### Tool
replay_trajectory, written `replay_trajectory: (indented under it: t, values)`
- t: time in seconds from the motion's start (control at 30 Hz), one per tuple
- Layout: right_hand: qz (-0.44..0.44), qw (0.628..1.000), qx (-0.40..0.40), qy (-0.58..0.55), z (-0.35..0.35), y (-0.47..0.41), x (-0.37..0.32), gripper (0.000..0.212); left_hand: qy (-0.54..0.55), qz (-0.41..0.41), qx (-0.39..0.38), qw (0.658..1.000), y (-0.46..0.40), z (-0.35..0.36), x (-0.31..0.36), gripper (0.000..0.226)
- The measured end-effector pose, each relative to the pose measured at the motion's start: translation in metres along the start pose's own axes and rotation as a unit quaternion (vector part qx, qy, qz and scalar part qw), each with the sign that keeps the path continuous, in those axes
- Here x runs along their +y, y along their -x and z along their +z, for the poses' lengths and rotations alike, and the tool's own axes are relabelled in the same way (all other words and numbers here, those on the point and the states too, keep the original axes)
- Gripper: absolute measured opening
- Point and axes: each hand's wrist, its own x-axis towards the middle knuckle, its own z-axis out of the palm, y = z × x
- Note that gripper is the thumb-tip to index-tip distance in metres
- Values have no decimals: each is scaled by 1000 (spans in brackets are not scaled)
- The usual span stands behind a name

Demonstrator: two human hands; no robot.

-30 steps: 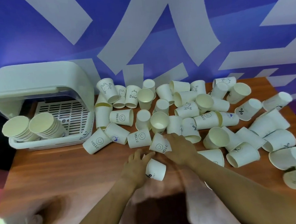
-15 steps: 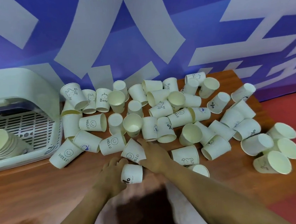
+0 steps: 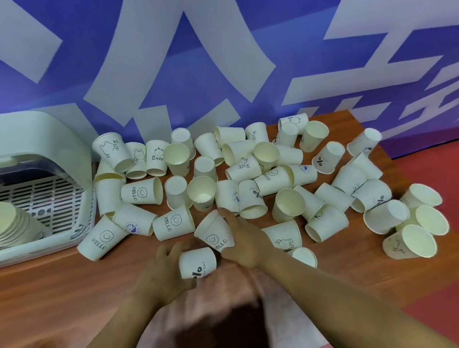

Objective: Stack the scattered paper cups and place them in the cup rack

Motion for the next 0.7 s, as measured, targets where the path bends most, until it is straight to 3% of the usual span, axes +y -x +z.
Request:
replay_trajectory:
  t: [0.27, 0.7]
  values:
    - [-4, 1000, 11, -26, -2, 14, -7, 106, 63, -37, 64, 995, 17, -10, -1, 72]
    - [-26, 997, 9, -66, 2, 23, -37, 85, 95, -51, 123, 987, 47, -28, -16, 70]
